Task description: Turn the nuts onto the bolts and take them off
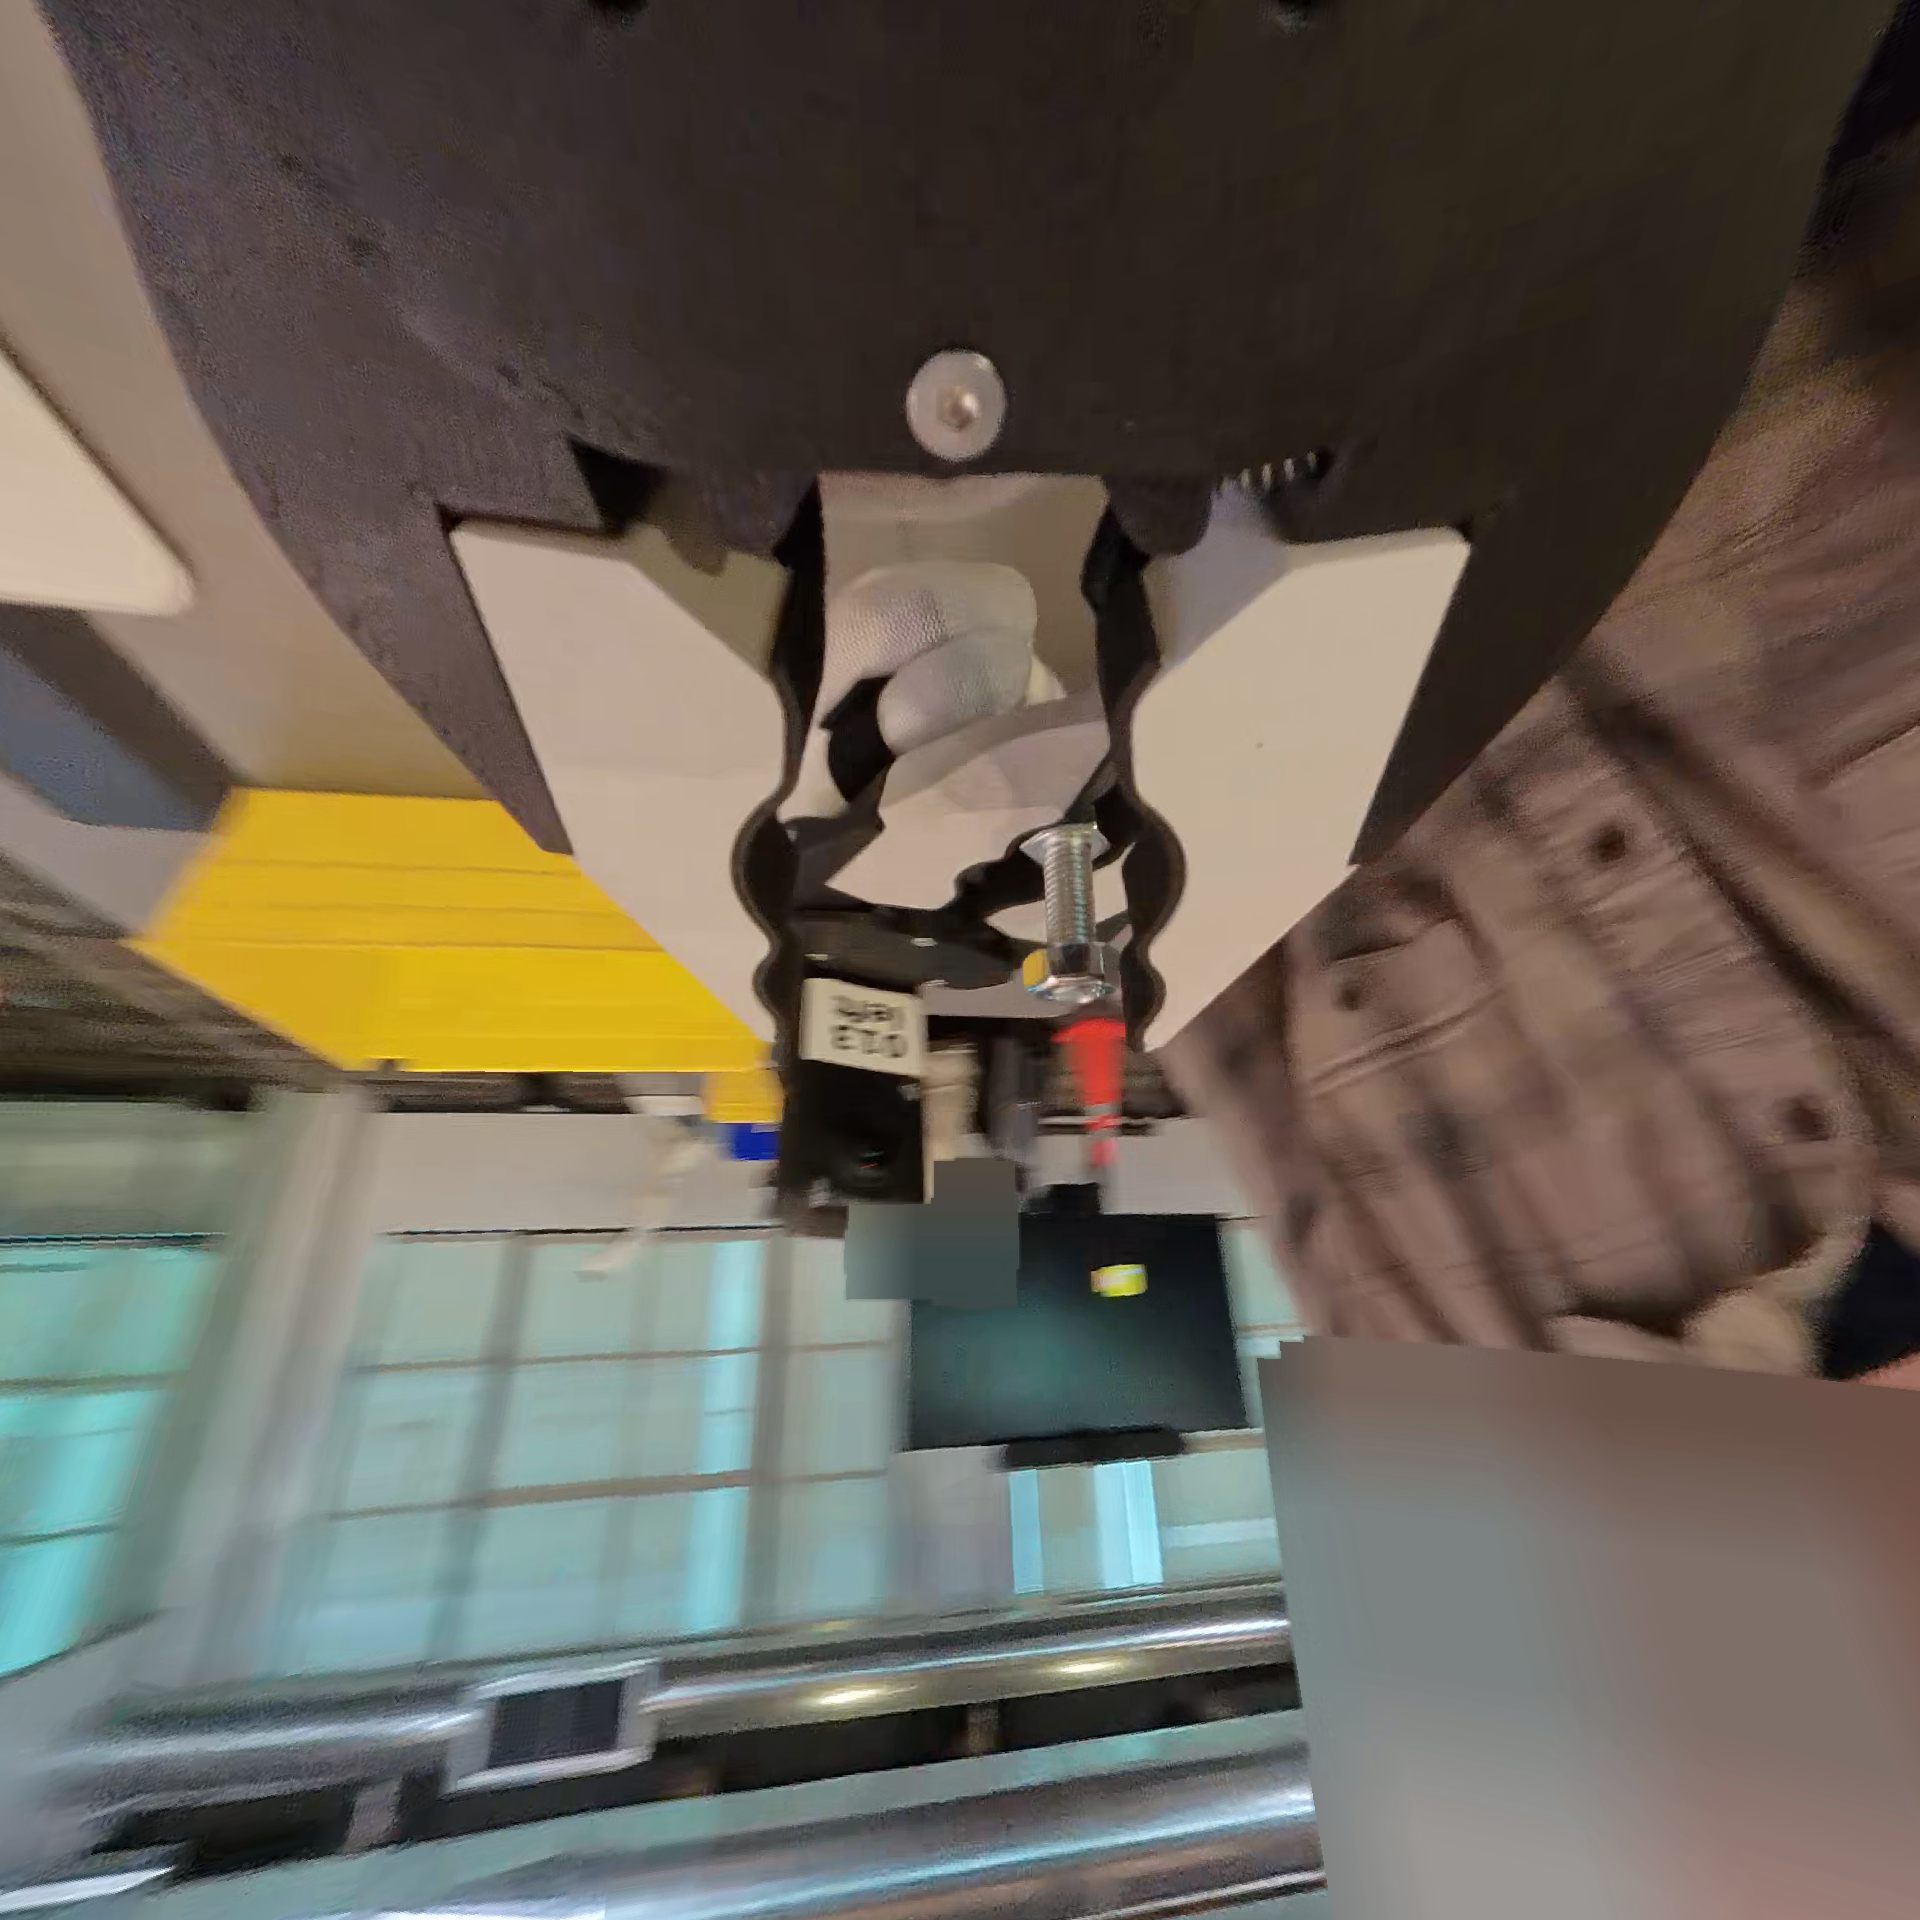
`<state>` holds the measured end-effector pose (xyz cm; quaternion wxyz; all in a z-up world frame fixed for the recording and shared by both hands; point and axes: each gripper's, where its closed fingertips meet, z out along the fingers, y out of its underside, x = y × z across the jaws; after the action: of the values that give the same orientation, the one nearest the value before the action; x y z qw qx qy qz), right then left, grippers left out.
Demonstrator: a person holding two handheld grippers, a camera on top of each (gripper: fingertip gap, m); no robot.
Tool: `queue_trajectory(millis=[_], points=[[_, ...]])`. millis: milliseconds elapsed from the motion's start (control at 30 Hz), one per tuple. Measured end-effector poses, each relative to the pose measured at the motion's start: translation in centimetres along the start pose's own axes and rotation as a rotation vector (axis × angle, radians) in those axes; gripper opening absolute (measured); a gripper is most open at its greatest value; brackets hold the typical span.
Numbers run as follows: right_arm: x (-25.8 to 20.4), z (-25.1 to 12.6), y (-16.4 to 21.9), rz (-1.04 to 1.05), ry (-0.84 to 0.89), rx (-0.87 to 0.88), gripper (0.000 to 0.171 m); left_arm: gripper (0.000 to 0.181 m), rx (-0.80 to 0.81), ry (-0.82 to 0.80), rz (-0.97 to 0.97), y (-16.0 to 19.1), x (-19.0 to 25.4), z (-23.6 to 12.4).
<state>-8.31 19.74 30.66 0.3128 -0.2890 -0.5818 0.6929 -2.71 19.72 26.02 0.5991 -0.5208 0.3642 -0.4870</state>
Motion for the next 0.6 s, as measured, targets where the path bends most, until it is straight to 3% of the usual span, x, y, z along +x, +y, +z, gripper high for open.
queue_trajectory(millis=[133,267,400,500,533,600], points=[[1.8,-1.9,-1.2,-0.086,0.321,0.027,0.067,0.014,-0.027,-0.132,0.041,0.4,-2.2,-0.5],[2.2,-1.3,0.3,-0.148,0.557,-0.065,0.069,0.014,-0.056,-0.299,0.065,1.3,-4.9,-1.0],[3.7,-1.0,2.8,-0.211,0.835,-0.189,0.049,0.014,-0.07,-0.394,0.08,1.7,-6.2,-1.4],[4.9,-2.1,3.1,-0.214,1.054,-0.15,0.037,0.014,-0.083,-0.458,0.105,1.7,-6.9,-1.7],[5.0,-2.3,3.1,-0.219,1.09,-0.139,0.025,0.014,-0.088,-0.481,0.103,1.8,-7.2,-1.8],[5.1,-2.4,3.2,-0.225,1.14,-0.126,0.017,0.014,-0.097,-0.508,0.106,2.0,-7.5,-1.8]])
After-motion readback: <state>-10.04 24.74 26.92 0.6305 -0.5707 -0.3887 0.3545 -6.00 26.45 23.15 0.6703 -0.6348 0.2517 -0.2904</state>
